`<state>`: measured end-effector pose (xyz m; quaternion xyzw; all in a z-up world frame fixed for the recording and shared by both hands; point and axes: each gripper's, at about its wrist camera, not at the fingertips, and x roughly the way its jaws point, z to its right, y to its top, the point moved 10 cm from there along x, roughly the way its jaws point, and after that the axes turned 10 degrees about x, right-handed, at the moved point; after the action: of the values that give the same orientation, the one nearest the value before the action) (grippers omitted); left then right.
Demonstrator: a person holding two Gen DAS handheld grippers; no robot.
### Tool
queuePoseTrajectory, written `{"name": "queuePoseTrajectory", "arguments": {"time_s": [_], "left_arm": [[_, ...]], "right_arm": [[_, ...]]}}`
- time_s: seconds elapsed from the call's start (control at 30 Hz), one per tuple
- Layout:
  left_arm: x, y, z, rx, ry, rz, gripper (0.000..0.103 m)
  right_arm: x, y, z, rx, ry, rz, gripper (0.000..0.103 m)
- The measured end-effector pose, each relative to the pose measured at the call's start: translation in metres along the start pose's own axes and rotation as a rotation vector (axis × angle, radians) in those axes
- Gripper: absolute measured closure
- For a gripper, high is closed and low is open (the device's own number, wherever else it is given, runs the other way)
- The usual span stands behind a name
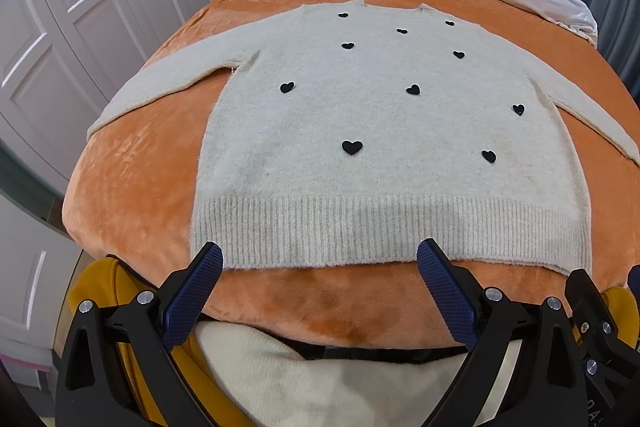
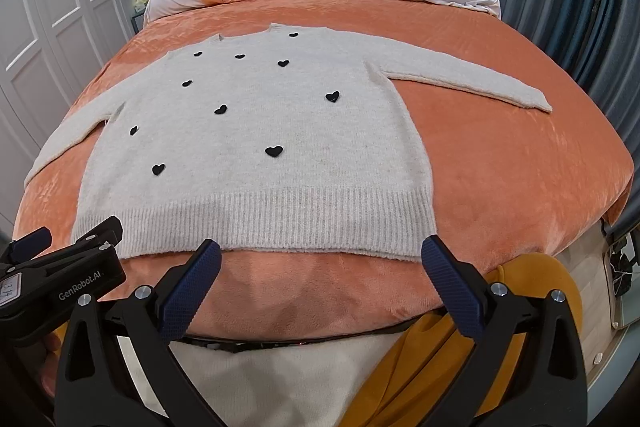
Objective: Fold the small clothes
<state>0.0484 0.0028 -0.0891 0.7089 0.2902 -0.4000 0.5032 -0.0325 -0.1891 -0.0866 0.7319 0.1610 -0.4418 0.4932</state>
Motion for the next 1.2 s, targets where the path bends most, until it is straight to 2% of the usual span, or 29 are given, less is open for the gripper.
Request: {"name": "queuePoseTrajectory", "arguments": {"time_s": [1.2], "left_arm": [[0.0012,-0.0041,-0.0011,-0.001,0.001,-0.006,0.008]], "right_arm": [[0.0002,-0.0027,-0.0012,0.001,0.004,-0.005,0.005]]}}
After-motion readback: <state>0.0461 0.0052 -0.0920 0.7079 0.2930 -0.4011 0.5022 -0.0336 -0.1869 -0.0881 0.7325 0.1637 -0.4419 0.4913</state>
